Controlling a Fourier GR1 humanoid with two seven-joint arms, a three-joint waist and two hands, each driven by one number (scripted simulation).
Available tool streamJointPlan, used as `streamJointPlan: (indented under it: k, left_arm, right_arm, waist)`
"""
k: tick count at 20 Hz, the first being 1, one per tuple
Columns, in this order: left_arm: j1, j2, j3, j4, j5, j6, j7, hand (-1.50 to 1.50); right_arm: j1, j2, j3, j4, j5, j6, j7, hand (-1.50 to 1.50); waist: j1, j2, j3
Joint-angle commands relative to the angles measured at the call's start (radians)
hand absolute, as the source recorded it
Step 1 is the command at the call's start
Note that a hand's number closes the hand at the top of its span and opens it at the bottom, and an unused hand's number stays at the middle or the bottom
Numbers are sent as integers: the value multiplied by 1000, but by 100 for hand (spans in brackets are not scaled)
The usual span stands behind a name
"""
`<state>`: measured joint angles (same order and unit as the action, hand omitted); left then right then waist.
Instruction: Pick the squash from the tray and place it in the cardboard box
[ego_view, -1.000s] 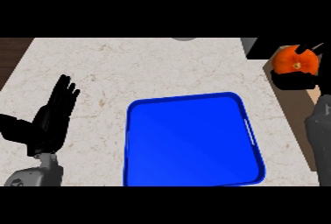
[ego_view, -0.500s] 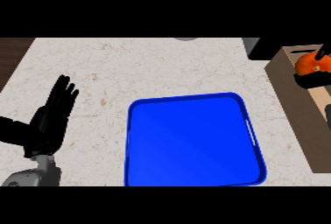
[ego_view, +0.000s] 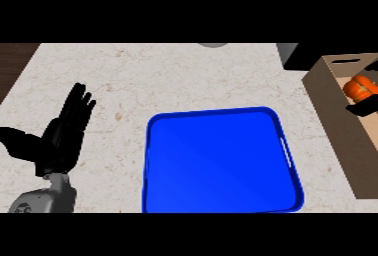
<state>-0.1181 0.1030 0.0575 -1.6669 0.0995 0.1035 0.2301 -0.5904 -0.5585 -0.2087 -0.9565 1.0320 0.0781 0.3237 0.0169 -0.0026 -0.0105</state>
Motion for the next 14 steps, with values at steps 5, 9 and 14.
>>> streamJointPlan:
  k: [5,9,14]
  left_arm:
    - [-2,1,16,12,11,-4,-11,0]
    - [6,27,41,5,21,-15,0,0]
    - [-17,5,16,25,-3,-1,-17,0]
  right_arm:
    - [5,46,-113,-10,-98,-357,-230,-150]
    - [-50,65,-207,-31,-253,-373,-326,-150]
    - [-115,99,-339,-18,-456,-314,-308,-150]
  waist:
    - [-12,6,13]
    - [-12,3,12]
    - [-17,2,12]
